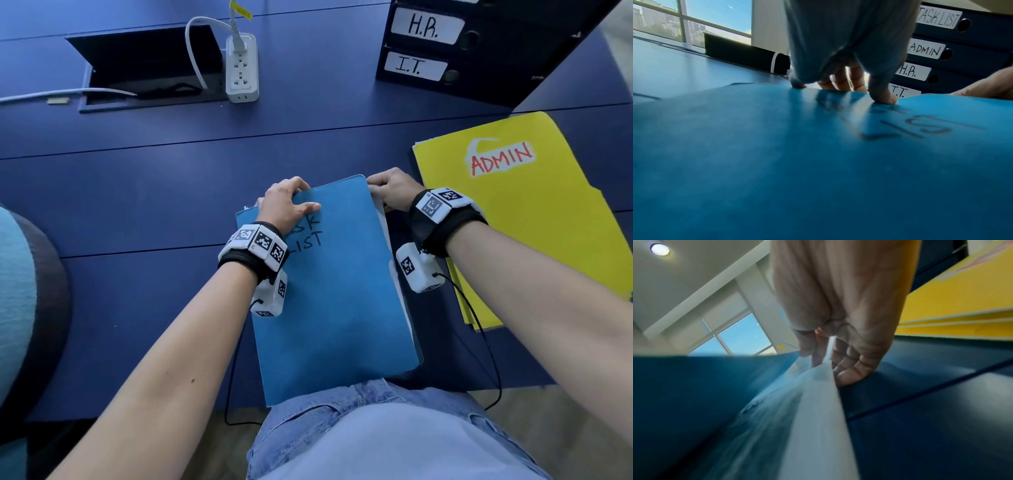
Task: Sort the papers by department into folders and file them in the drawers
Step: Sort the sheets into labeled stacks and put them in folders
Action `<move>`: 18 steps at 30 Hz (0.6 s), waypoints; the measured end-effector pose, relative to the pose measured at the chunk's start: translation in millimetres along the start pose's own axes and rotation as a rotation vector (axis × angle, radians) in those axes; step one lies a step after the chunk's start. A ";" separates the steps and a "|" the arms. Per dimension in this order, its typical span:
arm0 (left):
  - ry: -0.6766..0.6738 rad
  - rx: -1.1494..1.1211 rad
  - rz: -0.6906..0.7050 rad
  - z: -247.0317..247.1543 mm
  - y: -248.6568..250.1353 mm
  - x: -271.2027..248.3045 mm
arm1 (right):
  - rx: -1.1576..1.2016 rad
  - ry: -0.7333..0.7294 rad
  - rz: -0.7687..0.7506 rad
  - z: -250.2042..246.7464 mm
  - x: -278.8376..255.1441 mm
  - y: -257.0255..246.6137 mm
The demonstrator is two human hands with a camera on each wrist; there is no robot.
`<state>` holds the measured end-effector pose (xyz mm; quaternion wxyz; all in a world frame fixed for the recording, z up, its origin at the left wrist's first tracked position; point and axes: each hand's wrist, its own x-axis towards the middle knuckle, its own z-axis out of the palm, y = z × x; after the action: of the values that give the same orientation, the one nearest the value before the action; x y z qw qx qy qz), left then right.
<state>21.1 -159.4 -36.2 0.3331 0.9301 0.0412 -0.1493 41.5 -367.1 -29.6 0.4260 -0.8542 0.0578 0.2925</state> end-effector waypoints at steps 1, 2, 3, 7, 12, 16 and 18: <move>0.002 0.023 0.001 2.1 1.0 0.7 | 0.009 0.008 0.013 1.9 1.3 4.7; 0.001 0.044 0.000 4.1 1.9 1.0 | 0.034 0.014 0.022 4.6 0.8 7.7; -0.003 0.061 0.000 5.4 3.4 1.3 | 0.090 0.022 0.024 7.5 -1.9 7.6; -0.013 0.093 0.009 7.8 7.1 4.0 | 0.212 0.127 0.009 17.2 -14.8 1.6; 0.022 0.059 0.002 4.1 9.2 4.2 | 0.290 0.270 0.130 10.8 -17.5 12.8; -0.004 0.066 0.013 6.2 13.9 8.0 | 0.279 0.208 0.176 10.0 -18.4 15.3; -0.018 0.077 0.018 8.2 17.7 11.0 | 0.249 0.207 0.177 7.5 -15.3 10.5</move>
<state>32.7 -178.5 -34.8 0.2986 0.9412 0.0241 -0.1560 22.0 -370.3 -32.0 0.4928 -0.8120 0.2121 0.2299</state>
